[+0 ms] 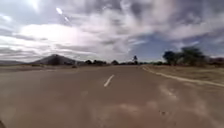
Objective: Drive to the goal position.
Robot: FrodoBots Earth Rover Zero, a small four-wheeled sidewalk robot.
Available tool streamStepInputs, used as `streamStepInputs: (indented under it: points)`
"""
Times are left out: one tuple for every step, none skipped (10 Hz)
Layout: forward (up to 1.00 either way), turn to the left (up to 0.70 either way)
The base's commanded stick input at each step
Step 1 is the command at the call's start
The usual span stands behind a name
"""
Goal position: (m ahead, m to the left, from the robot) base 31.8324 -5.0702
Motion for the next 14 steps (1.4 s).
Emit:
streamStepInputs:
  points:
    - [1.0,0.0]
    - [1.0,0.0]
    - [1.0,0.0]
    - [1.0,0.0]
    - [1.0,0.0]
    - [1.0,0.0]
    - [1.0,0.0]
    - [1.0,0.0]
    - [1.0,-0.4]
    - [1.0,-0.4]
    - [1.0,-0.4]
    - [1.0,-0.4]
    - [1.0,-0.23]
    - [1.0,-0.13]
